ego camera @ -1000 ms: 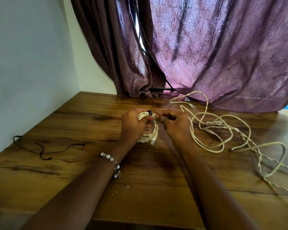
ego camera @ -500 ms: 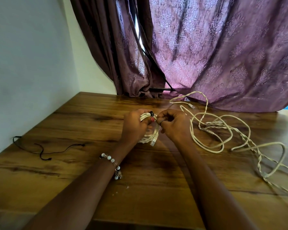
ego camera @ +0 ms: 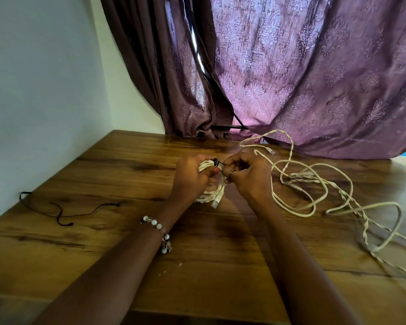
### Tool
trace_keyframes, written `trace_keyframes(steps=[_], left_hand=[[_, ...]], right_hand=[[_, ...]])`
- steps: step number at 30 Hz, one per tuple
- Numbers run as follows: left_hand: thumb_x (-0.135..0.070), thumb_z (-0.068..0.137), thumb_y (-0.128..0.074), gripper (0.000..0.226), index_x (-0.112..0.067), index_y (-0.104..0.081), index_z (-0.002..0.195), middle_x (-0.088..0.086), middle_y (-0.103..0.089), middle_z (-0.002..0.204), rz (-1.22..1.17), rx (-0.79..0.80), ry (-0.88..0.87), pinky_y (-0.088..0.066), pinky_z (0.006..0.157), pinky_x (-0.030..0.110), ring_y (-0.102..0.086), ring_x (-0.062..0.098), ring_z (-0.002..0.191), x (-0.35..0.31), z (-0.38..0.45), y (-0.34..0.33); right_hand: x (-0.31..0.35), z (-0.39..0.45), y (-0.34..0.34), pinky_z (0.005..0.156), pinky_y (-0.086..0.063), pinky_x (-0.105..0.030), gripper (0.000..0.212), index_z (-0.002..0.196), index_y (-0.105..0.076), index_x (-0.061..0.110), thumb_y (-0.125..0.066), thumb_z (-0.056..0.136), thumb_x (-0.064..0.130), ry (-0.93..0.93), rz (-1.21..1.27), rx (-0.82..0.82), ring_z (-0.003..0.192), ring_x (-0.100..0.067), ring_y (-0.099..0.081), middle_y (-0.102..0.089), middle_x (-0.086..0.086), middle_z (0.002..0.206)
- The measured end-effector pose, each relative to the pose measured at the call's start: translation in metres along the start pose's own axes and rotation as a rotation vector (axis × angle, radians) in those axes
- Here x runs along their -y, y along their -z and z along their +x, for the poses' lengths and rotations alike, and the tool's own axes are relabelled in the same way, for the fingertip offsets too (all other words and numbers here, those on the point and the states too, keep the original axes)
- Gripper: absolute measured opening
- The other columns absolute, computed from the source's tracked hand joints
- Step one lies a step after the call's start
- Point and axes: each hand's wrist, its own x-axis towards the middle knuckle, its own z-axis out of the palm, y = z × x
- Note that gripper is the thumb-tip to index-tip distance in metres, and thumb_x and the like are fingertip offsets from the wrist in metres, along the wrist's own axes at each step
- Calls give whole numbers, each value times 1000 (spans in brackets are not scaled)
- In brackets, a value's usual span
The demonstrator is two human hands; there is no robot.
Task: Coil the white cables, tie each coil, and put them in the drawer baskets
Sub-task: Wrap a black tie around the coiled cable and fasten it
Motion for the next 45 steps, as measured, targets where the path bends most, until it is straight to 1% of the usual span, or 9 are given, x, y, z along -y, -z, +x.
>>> trace_keyframes(steps=[3, 9, 16, 26, 30, 33, 36, 41, 45], left_hand=[[-2, 81, -69, 24, -8, -69, 104, 14, -72, 88, -49, 2, 48, -59, 58, 49, -72, 29, 67, 5, 2, -1], [-12, 79, -70, 26, -11, -69, 104, 15, -72, 88, -77, 24, 39, -58, 61, 51, -71, 30, 68, 9, 2, -3], [0, 82, -69, 24, -3, -67, 106, 18, -71, 89, -91, 44, 42, -59, 58, 50, -72, 28, 68, 3, 0, -2], [5, 81, -67, 27, -4, -68, 107, 13, -71, 91, -64, 107, 3, -59, 60, 48, -71, 28, 67, 4, 4, 5], [0, 80, -70, 27, -6, -70, 106, 11, -72, 92, 42, 110, -107, -60, 62, 45, -71, 25, 73, 5, 5, 6], [1, 79, -71, 27, -6, -71, 105, 11, -72, 93, 108, 109, -177, -59, 62, 30, -70, 23, 76, 3, 5, 7], [1, 77, -71, 27, -4, -72, 103, 12, -72, 92, 174, 112, -263, -48, 61, 13, -68, 22, 78, 2, 6, 8], [-10, 75, -73, 27, -7, -72, 102, 9, -72, 93, 234, 128, -308, -51, 71, 30, -66, 21, 84, 4, 7, 8], [-7, 76, -73, 26, -6, -72, 103, 10, -72, 93, 194, 133, -296, -51, 74, 29, -66, 20, 85, 3, 7, 9]], right_hand=[[-2, 0, 0, 56, -58, -37, 20, 73, -68, 4, -68, 73, -16, -63, 88, -7, 50, -15, -62, -65, -6, 61], [-6, 1, 2, 63, -58, -53, 21, 68, -66, 6, -71, 72, -13, -118, 107, 14, 58, -35, -66, -66, -19, 66], [-8, 3, 1, 63, -58, -53, 24, 65, -67, 12, -74, 70, -11, -102, 47, 4, 66, -41, -68, -68, -16, 67], [-6, 3, 5, 65, -59, -48, 29, 68, -67, 14, -71, 73, -14, -62, 14, 75, 64, -31, -69, -67, -7, 66], [-5, 3, 9, 63, -60, -47, 22, 72, -66, 6, -67, 75, -16, -94, 73, 99, 63, -32, -68, -67, -15, 67], [-6, 3, 11, 60, -60, -48, 22, 76, -62, 7, -70, 75, -14, -116, 83, 86, 65, -34, -69, -66, -17, 66], [-8, 4, 12, 58, -58, -52, 28, 82, -56, 8, -69, 74, -16, -124, 86, 79, 64, -30, -71, -67, -19, 68], [-2, 1, 13, 58, -58, -54, 37, 83, -49, 12, -66, 74, -19, -101, 101, 88, 64, -29, -71, -68, -18, 67], [0, -1, 11, 58, -59, -51, 42, 82, -46, 17, -63, 73, -20, -53, 35, 66, 64, -24, -71, -70, -9, 64]])
